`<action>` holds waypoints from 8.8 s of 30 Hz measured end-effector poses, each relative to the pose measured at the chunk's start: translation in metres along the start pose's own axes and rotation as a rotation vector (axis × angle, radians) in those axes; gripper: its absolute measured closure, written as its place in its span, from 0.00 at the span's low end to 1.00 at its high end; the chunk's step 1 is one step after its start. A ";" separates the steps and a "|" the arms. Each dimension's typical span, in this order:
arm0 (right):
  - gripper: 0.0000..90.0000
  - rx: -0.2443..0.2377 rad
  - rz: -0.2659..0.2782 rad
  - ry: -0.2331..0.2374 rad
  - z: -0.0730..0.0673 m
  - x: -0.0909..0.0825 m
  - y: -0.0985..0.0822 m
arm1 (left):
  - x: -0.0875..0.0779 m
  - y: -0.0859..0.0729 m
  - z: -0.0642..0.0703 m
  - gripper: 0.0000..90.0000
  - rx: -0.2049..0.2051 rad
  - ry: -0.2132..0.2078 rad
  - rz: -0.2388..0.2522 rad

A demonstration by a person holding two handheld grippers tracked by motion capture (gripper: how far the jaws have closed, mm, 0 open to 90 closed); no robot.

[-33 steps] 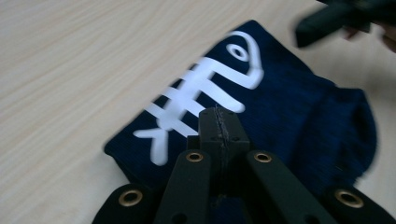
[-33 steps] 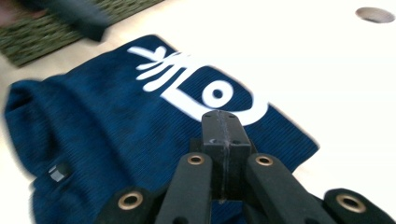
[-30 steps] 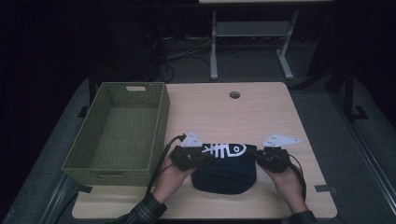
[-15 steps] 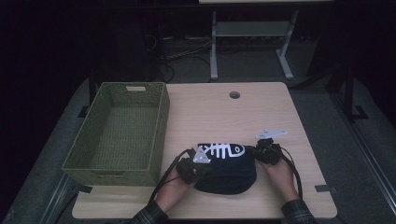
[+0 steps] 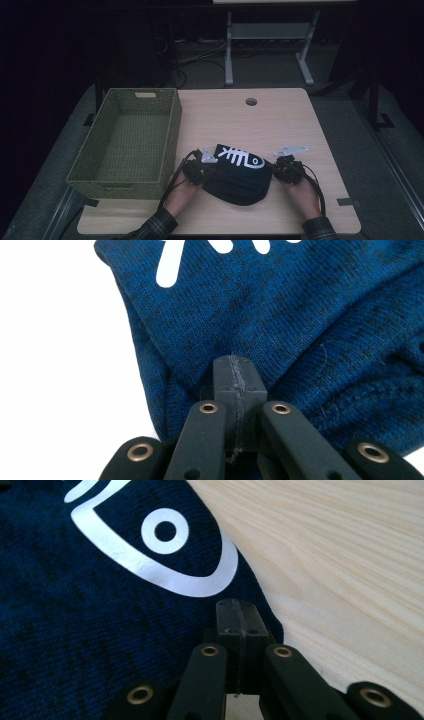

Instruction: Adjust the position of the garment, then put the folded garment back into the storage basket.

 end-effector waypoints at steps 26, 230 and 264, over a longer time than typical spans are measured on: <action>0.09 0.046 0.054 -0.117 0.028 -0.045 -0.054 | 0.007 0.029 -0.025 0.19 -0.227 -0.028 0.135; 0.03 0.067 0.052 -0.120 0.031 -0.042 -0.054 | -0.274 -0.051 -0.183 0.79 -0.569 0.071 0.334; 0.03 0.067 0.052 -0.120 0.031 -0.042 -0.054 | -0.221 -0.086 -0.207 0.56 -0.514 0.251 0.056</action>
Point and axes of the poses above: each handheld gripper's, and its own axes: x roughly forward along the jaws, y roughly out of its top, z roughly to its right, the point moved 6 cm from there along x, roughly forward along the jaws, and after that the axes turned 10 degrees about z, right-handed, at the moved point
